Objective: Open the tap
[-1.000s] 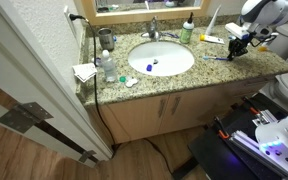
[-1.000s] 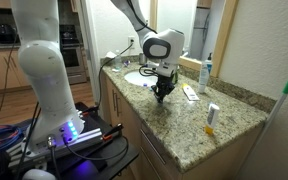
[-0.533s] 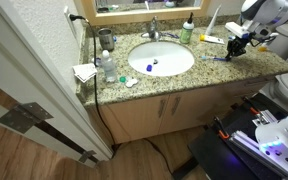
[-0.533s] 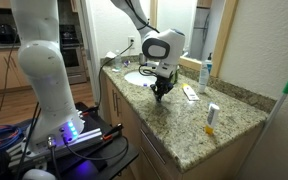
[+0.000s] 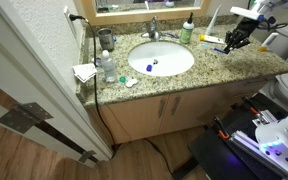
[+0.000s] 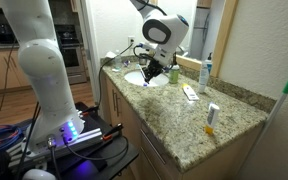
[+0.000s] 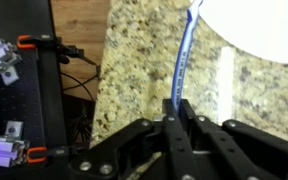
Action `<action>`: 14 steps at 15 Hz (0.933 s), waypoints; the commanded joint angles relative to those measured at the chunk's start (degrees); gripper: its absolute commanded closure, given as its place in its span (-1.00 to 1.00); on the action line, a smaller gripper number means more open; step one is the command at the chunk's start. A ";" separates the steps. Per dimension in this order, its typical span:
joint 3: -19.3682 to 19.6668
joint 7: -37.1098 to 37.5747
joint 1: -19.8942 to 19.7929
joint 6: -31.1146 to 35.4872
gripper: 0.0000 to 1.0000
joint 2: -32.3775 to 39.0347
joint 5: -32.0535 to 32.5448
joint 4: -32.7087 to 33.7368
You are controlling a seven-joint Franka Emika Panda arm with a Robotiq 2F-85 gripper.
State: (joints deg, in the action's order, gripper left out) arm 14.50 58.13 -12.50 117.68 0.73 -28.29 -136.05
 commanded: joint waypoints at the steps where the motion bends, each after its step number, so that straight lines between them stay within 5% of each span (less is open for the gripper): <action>1: -3.64 1.08 2.69 -7.13 0.95 -7.40 -2.40 -1.71; 3: -3.49 0.88 1.91 -6.53 0.81 -5.18 -1.99 -0.10; 6: -6.20 3.34 4.30 -7.11 0.81 -8.71 -3.13 -1.19; 7: -6.21 3.37 4.32 -7.11 0.95 -8.96 -3.13 -1.41; 14: -7.94 29.53 5.73 -0.41 0.95 5.73 8.04 9.80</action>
State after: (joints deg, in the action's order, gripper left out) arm 7.32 78.30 -7.50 115.52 -0.17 -23.94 -133.00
